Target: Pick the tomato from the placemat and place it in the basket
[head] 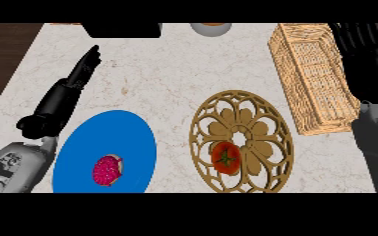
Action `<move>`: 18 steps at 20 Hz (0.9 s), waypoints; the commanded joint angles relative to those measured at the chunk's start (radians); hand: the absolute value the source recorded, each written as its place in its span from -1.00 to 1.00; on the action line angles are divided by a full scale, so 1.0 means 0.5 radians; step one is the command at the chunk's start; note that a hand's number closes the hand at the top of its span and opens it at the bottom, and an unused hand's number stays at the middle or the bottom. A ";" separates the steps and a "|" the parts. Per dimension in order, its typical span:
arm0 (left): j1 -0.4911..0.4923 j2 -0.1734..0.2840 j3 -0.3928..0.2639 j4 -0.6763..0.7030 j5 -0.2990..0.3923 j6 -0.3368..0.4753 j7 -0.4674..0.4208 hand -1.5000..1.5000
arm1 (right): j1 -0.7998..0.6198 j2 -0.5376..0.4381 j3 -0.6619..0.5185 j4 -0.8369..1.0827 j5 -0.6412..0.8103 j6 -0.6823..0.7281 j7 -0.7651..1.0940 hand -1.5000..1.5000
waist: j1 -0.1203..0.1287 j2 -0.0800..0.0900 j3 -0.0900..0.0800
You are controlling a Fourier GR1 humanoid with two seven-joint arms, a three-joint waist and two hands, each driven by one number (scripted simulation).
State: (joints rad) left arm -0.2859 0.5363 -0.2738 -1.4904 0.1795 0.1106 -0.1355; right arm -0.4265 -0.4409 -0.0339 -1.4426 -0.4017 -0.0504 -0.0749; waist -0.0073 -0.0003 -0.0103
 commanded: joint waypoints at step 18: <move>0.210 -0.102 0.269 0.278 0.312 0.112 0.507 0.00 | 0.229 0.576 1.274 -0.526 2.205 -1.027 0.384 -1.00 | 0.035 -0.029 0.008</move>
State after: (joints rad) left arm -0.1923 0.4808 -0.1486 -1.3447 0.3279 0.1645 0.0986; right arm -0.3092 -0.2801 0.4778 -1.7238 0.4802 -0.4507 -0.0540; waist 0.0103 -0.0097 -0.0064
